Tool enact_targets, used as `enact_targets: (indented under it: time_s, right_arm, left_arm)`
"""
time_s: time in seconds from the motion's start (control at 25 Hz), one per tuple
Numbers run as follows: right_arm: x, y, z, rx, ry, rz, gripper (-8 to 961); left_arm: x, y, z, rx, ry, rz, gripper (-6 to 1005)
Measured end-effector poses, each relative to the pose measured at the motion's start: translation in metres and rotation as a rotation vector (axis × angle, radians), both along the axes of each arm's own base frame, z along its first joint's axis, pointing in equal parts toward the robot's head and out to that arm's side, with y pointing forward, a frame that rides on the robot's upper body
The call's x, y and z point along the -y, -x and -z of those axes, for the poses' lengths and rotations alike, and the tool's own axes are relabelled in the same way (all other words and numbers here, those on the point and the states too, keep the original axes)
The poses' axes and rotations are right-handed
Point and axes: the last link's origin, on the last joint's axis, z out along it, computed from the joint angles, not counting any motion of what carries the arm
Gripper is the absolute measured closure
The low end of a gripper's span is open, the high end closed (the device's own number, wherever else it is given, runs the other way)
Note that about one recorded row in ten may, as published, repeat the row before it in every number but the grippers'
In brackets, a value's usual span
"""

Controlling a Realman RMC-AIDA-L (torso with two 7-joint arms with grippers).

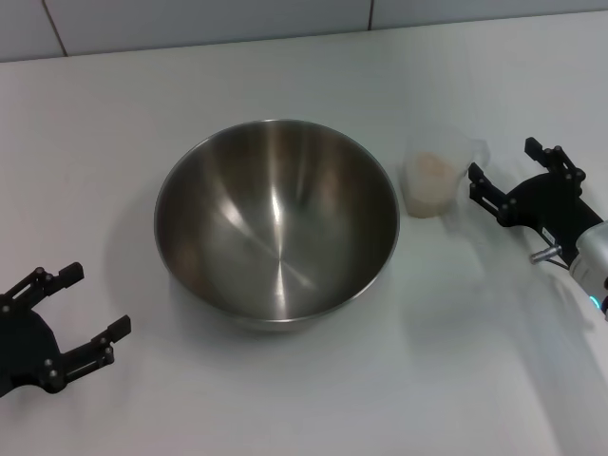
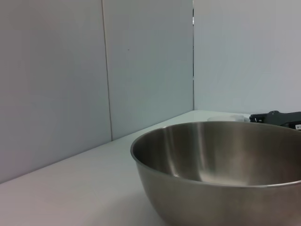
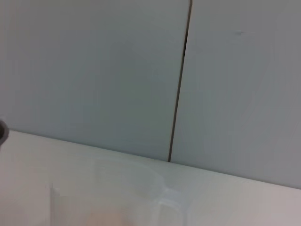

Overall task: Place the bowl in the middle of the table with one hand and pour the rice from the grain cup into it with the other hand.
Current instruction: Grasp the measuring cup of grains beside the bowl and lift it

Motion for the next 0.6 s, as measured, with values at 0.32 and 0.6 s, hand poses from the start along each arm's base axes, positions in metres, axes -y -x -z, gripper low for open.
enact_targets:
  time_s: [0.32, 0.6]
  right_arm:
    - [-0.0018, 0.0025, -0.0007, -0.006, -0.007, -0.01, 123]
    - [-0.0024, 0.0082, 0.001, -0.026, -0.013, -0.028, 123]
  left_arm:
    - [0.0007, -0.0003, 0.0022, -0.007, 0.015, 0.005, 136]
    - [0.0011, -0.0009, 0.0035, -0.008, 0.024, 0.009, 136]
